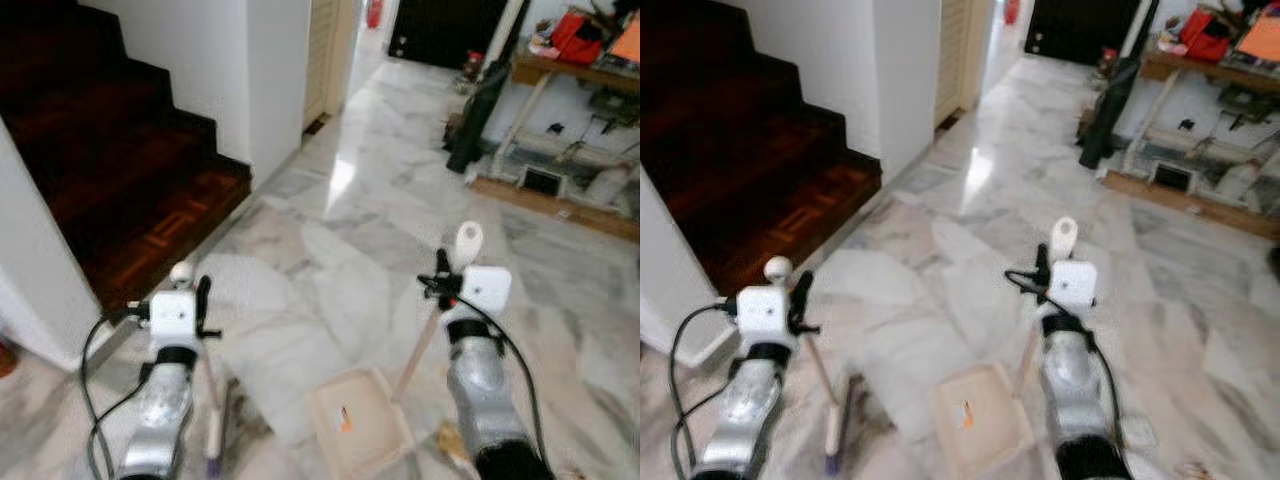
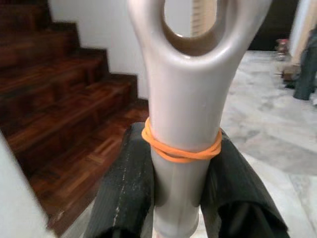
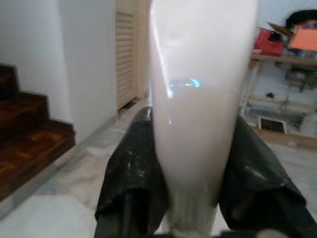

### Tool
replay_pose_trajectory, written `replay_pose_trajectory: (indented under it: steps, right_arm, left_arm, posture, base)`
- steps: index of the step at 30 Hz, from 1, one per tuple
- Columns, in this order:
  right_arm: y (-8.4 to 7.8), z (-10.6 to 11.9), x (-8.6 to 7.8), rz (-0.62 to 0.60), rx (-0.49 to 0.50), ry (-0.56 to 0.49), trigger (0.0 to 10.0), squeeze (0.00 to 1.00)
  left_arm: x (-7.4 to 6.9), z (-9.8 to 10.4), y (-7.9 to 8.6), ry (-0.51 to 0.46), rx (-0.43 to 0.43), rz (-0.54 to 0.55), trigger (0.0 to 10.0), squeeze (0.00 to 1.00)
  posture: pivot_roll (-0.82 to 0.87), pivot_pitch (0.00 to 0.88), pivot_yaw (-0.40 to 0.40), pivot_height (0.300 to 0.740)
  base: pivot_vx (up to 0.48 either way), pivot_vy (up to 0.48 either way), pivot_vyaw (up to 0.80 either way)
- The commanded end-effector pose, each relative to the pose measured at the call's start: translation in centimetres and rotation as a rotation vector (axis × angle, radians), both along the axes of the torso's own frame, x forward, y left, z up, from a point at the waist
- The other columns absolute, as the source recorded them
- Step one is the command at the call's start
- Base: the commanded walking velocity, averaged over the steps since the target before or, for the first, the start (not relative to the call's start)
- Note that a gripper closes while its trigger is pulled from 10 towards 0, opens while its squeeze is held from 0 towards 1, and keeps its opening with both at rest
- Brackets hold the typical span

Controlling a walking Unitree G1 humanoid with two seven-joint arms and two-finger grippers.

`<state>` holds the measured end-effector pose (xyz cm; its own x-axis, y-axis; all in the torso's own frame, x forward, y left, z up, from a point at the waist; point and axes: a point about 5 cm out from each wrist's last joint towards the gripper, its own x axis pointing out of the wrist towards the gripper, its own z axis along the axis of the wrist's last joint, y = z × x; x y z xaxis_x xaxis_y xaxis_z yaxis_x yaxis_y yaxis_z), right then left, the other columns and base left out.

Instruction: Sweep floor

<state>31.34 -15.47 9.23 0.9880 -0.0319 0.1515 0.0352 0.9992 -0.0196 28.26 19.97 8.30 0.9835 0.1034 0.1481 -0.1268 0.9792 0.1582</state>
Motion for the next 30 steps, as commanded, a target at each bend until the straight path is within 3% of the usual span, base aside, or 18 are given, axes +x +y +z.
replay_pose_trajectory:
  steps: [1, 3, 30]
  right_arm:
    - [-1.04, 1.37, 0.42, -0.028, -0.008, -0.056, 10.0, 0.0]
    - [-1.06, 1.37, 0.43, -0.029, -0.006, -0.055, 10.0, 0.0]
    - [-1.14, 1.48, 0.56, -0.046, -0.009, -0.06, 10.0, 0.0]
  left_arm:
    - [0.4, 1.01, -0.89, -0.058, -0.011, -0.025, 10.0, 0.0]
    - [0.4, 1.02, -0.91, -0.058, -0.011, -0.026, 10.0, 0.0]
    - [0.58, 1.26, -0.91, -0.07, -0.012, -0.038, 10.0, 0.0]
  posture:
    - [0.11, 0.0, -0.065, 0.74]
    - [0.11, 0.0, -0.065, 0.74]
    - [0.1, 0.0, -0.054, 0.74]
  base:
    - [0.0, 0.0, 0.0]
    - [0.0, 0.0, 0.0]
    - [0.0, 0.0, -0.8]
